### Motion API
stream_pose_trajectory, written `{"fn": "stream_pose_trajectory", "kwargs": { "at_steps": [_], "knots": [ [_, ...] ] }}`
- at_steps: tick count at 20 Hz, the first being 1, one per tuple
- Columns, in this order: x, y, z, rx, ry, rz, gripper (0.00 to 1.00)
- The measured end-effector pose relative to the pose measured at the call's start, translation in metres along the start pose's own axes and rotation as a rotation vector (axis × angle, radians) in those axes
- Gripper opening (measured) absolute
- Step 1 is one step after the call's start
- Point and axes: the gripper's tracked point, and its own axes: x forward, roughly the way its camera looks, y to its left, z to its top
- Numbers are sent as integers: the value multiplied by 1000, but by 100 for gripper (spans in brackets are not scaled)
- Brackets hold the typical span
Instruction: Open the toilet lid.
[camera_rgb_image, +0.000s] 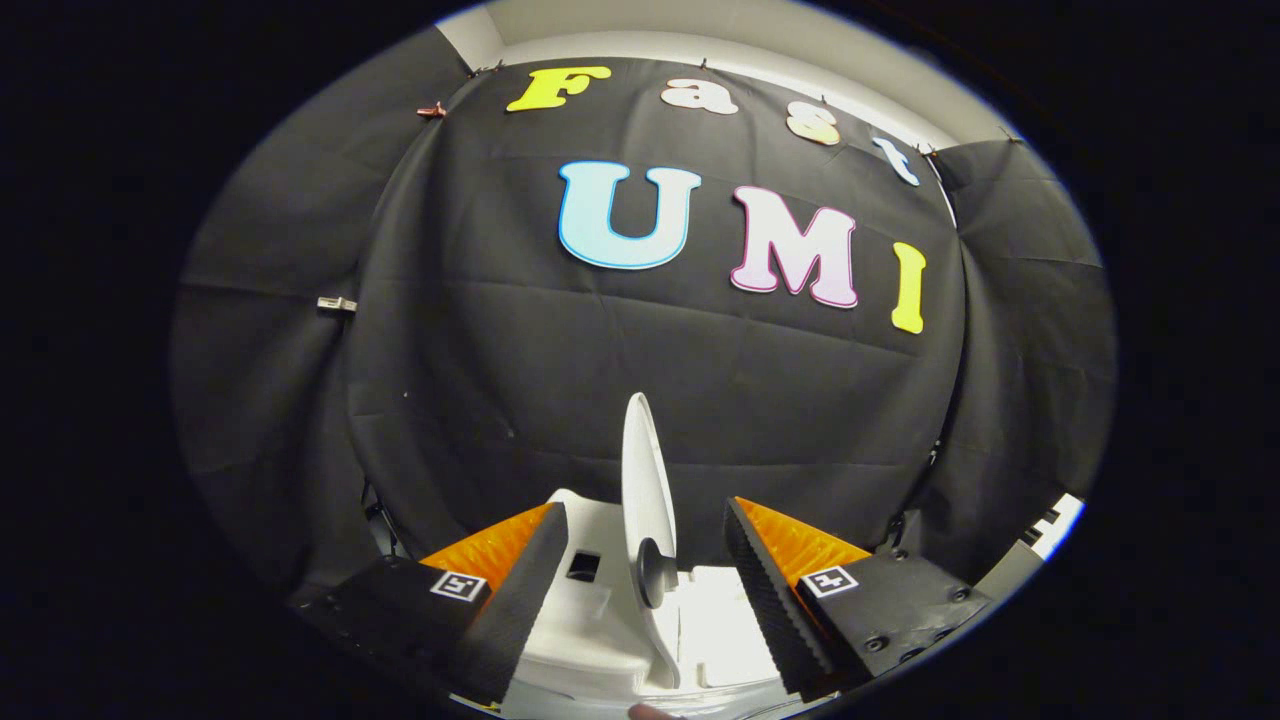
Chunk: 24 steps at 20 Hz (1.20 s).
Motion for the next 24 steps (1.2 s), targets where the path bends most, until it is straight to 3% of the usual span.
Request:
{"fn": "stream_pose_trajectory", "kwargs": {
  "at_steps": [8, 11, 13, 19, 24],
  "knots": [
    [-5, -15, 6, -28, -20, 37, 99],
    [-12, -24, 14, 18, -24, 79, 99],
    [-21, -41, 37, 66, -110, 104, 99],
    [-14, -129, 42, 87, -154, 102, 98],
    [-1, -227, 23, 46, -144, 29, 98]
  ]
}}
